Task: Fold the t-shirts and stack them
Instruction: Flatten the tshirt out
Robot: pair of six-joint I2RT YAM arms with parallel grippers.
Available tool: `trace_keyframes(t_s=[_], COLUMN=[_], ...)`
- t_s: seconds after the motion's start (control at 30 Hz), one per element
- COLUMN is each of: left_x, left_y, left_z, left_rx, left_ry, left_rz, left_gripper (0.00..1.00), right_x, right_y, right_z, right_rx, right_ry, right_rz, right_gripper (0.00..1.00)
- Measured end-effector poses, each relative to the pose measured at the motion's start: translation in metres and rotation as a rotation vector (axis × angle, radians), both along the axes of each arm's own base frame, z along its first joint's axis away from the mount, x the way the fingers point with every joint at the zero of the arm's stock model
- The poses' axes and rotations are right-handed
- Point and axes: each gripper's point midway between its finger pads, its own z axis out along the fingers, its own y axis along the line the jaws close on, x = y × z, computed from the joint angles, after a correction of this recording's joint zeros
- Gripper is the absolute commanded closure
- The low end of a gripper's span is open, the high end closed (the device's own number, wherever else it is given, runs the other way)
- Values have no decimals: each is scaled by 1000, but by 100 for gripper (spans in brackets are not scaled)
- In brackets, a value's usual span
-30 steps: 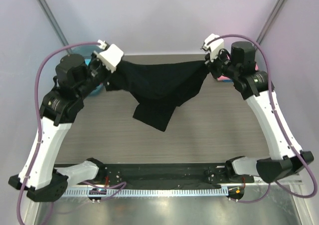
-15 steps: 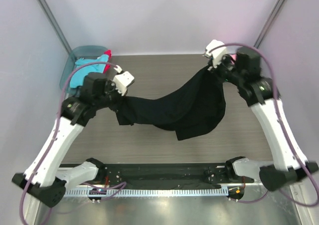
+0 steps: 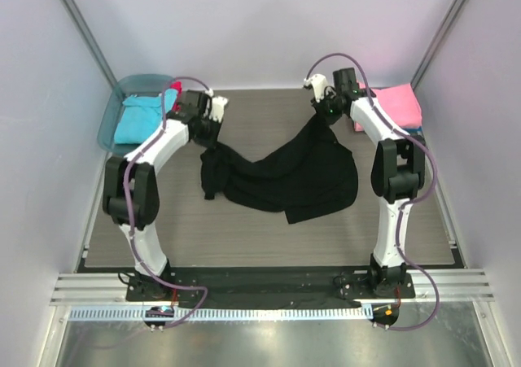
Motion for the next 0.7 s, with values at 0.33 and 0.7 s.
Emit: trace_keyframes(t_s=[0.33, 0.7], left_x=[88, 68], left_y=[22, 15], left_z=[50, 80], left_rx=[-3, -33], left_ry=[-222, -255], left_rz=[141, 89], left_gripper=[46, 46], right_x=[57, -110], right_y=[-10, -30], right_z=[42, -6], right_rx=[94, 147], right_ry=[-144, 297], right_rz=[-133, -43], right_gripper=[46, 59])
